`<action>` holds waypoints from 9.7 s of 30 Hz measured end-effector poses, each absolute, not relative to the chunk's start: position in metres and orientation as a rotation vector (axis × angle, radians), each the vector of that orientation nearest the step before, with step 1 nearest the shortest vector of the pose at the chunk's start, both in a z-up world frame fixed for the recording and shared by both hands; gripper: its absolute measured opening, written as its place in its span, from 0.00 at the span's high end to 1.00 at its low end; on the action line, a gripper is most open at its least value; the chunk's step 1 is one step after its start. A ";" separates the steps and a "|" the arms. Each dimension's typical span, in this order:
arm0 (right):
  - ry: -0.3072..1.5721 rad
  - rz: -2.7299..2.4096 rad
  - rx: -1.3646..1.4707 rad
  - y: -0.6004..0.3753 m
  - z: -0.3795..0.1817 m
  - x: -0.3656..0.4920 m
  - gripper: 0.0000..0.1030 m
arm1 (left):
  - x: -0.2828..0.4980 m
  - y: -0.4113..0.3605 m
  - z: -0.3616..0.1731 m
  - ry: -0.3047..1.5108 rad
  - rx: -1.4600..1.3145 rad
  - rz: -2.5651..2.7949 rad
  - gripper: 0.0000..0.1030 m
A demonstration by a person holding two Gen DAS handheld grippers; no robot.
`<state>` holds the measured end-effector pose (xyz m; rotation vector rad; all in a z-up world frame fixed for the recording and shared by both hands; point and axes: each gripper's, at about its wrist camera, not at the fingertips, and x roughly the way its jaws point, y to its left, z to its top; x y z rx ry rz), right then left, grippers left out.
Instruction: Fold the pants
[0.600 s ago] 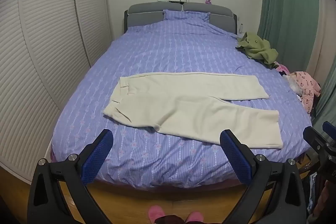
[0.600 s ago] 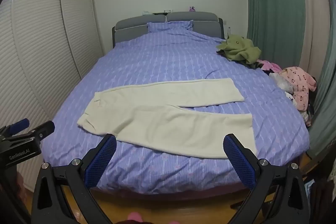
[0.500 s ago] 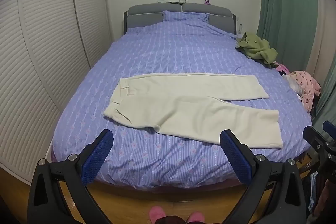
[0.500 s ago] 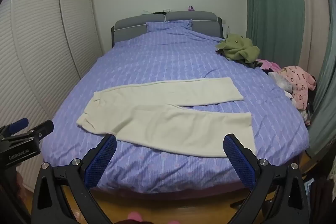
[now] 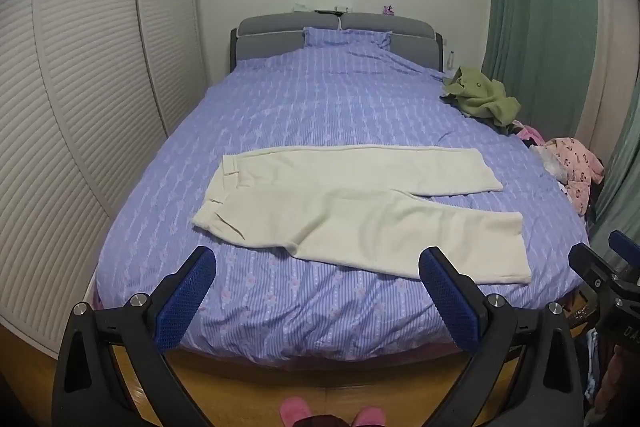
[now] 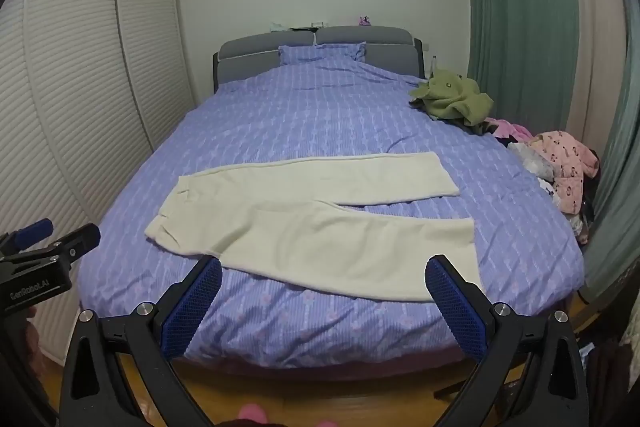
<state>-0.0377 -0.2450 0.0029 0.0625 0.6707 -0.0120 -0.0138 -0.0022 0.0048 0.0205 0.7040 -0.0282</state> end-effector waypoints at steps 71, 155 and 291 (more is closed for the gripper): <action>0.640 -0.012 0.038 -0.248 0.008 -0.033 0.00 | -0.014 -0.015 0.023 0.624 0.044 -0.025 0.00; 1.253 -0.235 0.384 -0.162 -0.216 0.203 0.90 | 0.289 0.182 -0.244 1.229 -0.129 0.002 0.95; 1.013 -0.234 -0.167 -0.550 -0.197 0.569 0.92 | 0.438 -0.315 -0.195 1.143 0.048 -0.050 0.12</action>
